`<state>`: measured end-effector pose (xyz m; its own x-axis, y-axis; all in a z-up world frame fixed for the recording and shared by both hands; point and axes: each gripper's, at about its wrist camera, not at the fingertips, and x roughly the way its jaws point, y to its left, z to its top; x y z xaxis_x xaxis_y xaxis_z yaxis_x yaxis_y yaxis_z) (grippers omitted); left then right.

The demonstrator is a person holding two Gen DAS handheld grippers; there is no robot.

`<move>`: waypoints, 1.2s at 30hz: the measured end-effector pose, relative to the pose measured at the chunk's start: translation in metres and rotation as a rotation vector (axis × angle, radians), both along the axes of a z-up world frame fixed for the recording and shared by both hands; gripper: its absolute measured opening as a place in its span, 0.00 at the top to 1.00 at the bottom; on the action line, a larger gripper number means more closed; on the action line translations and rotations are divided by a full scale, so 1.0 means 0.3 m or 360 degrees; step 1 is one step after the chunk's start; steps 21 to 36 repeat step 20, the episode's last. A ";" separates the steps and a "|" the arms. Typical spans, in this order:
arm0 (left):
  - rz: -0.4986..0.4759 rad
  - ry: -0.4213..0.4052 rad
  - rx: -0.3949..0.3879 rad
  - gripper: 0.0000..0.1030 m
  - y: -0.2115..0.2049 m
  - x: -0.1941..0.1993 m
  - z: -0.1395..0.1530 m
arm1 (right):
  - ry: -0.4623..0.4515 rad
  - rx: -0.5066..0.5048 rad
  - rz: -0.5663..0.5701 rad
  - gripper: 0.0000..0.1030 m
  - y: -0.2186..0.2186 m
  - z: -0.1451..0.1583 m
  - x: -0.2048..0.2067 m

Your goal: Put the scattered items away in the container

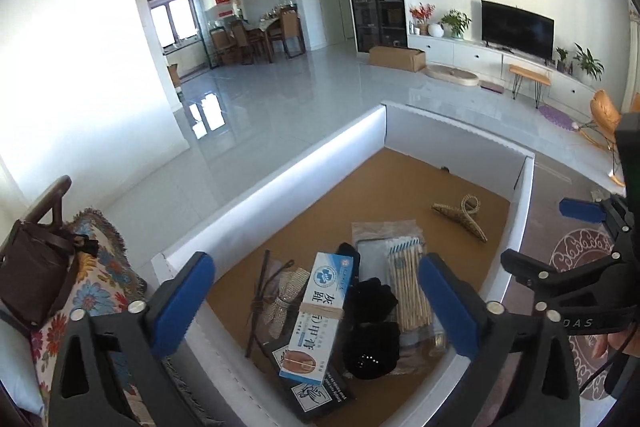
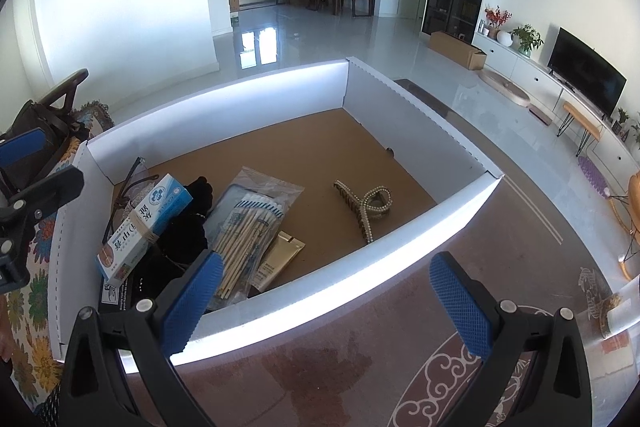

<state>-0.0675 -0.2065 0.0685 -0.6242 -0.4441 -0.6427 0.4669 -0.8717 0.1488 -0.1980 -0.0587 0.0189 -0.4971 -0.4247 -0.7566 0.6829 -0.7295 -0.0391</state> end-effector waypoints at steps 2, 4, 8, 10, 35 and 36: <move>0.0016 0.0004 0.0024 0.00 -0.005 0.006 0.007 | -0.0013 -0.0013 0.0006 0.00 -0.007 0.003 -0.004; 0.0038 -0.0021 0.0052 0.00 -0.013 0.004 0.002 | -0.0025 -0.0028 0.0013 0.00 -0.016 0.006 -0.007; 0.0082 -0.0111 0.0040 0.00 -0.013 -0.014 -0.021 | -0.0046 0.0006 0.0030 0.00 -0.053 -0.003 -0.015; 0.0086 -0.0141 0.0052 0.00 -0.014 -0.018 -0.034 | -0.0056 0.0023 0.0038 0.00 -0.067 -0.013 -0.014; 0.0101 -0.0090 0.0228 0.00 -0.045 -0.015 -0.044 | -0.0051 0.0050 0.0066 0.00 -0.111 -0.020 -0.025; 0.0101 -0.0090 0.0228 0.00 -0.045 -0.015 -0.044 | -0.0051 0.0050 0.0066 0.00 -0.111 -0.020 -0.025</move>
